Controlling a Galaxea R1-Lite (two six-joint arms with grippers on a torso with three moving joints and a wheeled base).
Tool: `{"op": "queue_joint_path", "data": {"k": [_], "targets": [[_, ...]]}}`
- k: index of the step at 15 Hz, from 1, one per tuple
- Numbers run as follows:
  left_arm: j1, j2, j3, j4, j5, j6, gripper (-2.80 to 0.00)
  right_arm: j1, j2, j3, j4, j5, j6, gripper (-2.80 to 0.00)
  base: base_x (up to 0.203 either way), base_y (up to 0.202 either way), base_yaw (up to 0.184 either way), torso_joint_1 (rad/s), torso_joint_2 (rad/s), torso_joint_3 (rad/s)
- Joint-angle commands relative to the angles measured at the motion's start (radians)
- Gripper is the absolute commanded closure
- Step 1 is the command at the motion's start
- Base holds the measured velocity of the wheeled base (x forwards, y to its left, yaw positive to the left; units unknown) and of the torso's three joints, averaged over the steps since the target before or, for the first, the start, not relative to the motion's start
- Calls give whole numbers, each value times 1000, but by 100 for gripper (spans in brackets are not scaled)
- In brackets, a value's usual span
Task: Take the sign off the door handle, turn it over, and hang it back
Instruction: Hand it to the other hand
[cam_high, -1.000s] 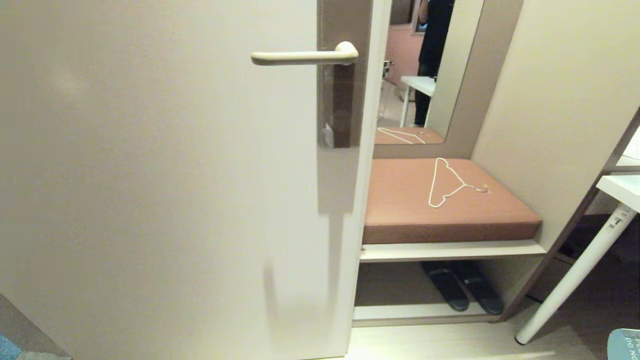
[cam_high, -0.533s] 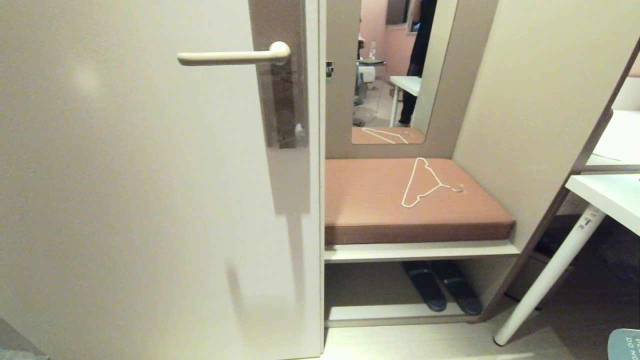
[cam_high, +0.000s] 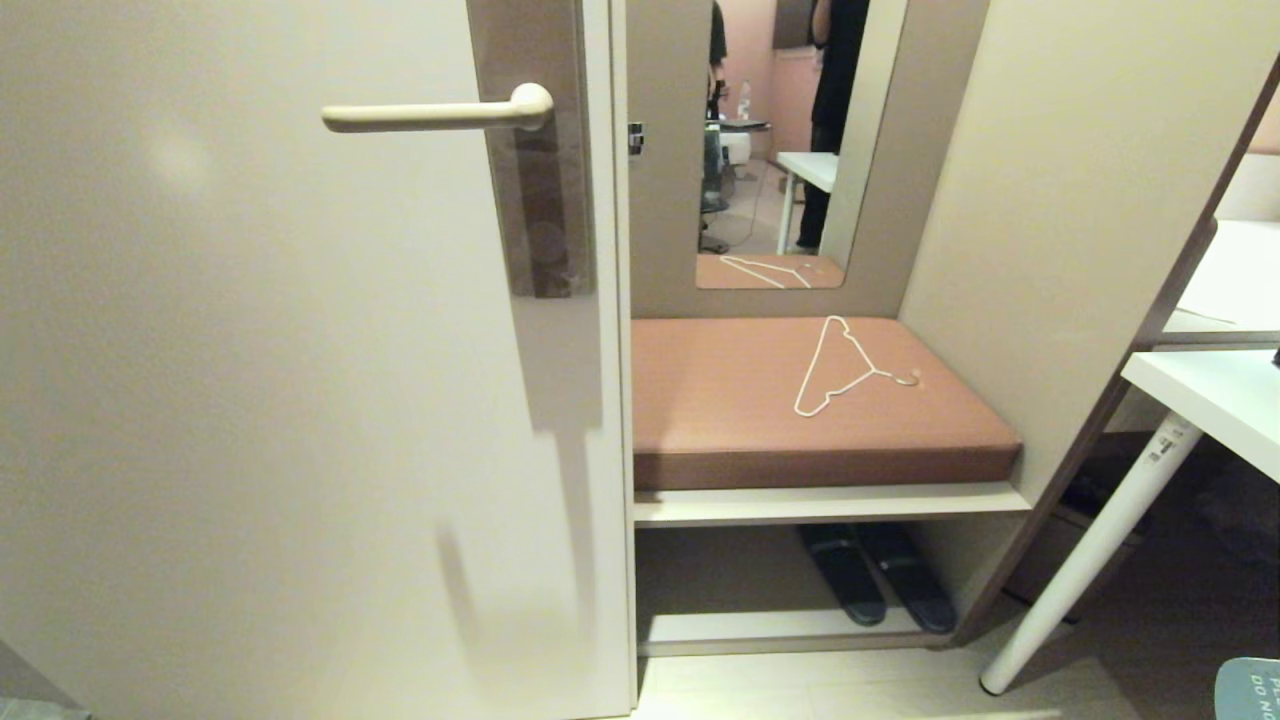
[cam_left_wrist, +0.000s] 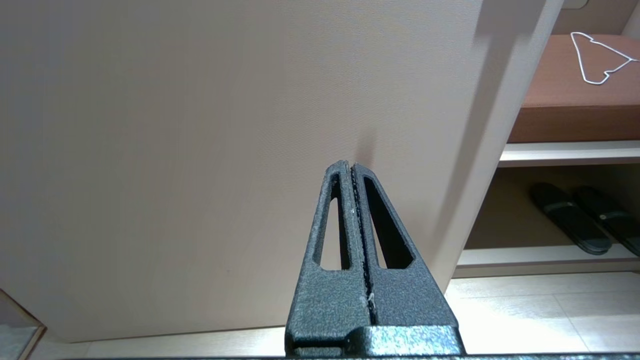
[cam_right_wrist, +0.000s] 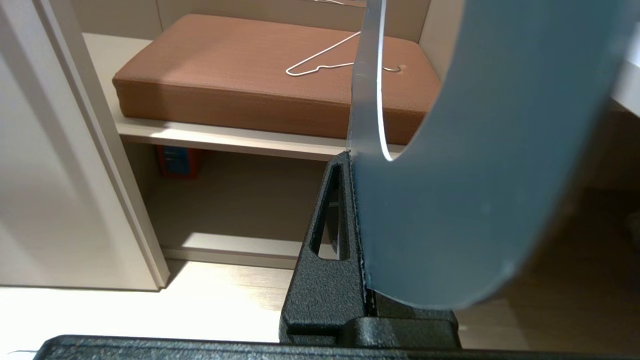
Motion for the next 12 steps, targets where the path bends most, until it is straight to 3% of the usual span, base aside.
{"op": "queue_joint_path", "data": {"k": [1, 12], "targets": [[0, 1, 0, 0, 0, -1, 0, 0, 1, 0, 0, 2, -4, 0, 0, 0, 0, 0, 0, 0], [0, 1, 0, 0, 0, -1, 0, 0, 1, -24, 1, -1, 4, 0, 0, 0, 0, 0, 0, 0]]}}
